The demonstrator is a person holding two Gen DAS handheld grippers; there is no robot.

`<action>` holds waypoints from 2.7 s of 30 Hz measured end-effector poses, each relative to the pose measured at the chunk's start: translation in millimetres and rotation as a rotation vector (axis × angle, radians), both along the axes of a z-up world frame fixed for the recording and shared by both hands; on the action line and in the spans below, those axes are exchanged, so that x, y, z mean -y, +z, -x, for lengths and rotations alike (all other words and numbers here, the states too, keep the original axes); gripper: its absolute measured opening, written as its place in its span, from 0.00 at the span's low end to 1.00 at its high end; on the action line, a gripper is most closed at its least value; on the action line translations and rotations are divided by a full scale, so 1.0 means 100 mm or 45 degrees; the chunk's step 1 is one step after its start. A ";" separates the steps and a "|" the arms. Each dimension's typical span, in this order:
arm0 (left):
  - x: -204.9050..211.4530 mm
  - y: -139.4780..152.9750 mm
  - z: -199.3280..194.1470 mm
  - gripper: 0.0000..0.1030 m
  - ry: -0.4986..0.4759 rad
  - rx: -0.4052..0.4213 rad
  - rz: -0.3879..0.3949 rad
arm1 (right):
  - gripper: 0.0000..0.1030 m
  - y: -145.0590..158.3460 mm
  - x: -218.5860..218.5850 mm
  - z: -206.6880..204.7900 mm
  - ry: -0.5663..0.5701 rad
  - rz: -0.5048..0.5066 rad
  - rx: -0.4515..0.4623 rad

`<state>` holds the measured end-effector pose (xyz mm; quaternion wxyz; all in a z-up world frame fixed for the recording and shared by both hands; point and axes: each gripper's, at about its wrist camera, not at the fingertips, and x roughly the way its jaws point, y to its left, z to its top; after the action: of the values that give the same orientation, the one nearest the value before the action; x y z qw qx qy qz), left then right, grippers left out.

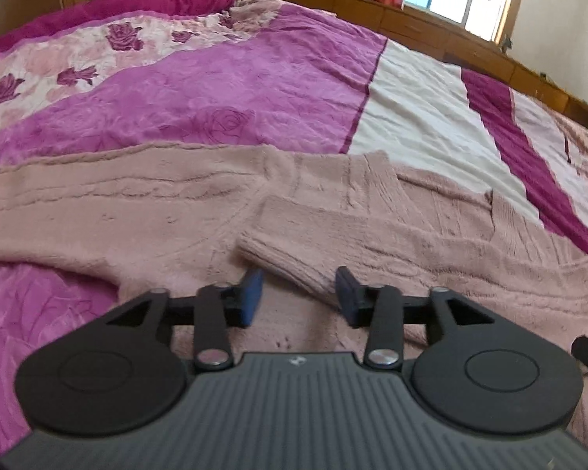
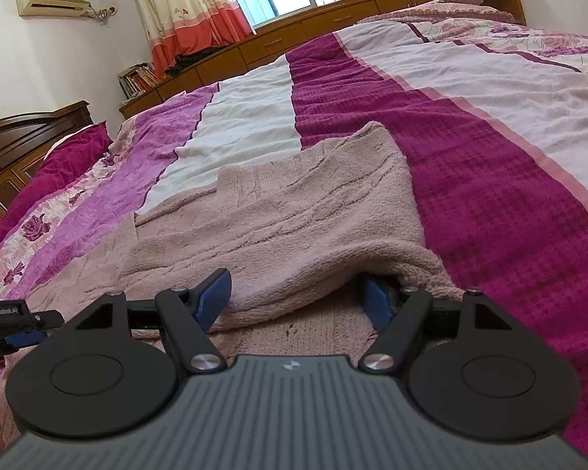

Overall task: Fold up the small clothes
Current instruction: 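Grasp the other sleeve cuff with the left gripper, then pull the sleeve outward with the left gripper to straighten it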

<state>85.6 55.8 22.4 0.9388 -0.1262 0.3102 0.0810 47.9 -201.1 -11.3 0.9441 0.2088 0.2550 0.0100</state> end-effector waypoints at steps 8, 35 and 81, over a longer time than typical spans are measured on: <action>-0.25 -0.08 -0.22 0.39 0.063 0.006 0.156 | 0.75 -0.02 0.08 0.03 -0.014 -0.070 0.035; -0.29 0.11 0.11 0.39 0.034 -0.087 -0.106 | 0.75 0.06 0.02 0.25 -0.089 0.061 0.004; -2.43 0.14 0.67 0.60 0.508 -0.234 0.206 | 0.88 0.28 -0.52 0.87 0.120 0.233 -0.213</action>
<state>18.7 298.6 36.8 0.8588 -0.2519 0.3688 0.2511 -39.2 -148.7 17.0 0.9331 0.1096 0.3423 0.0134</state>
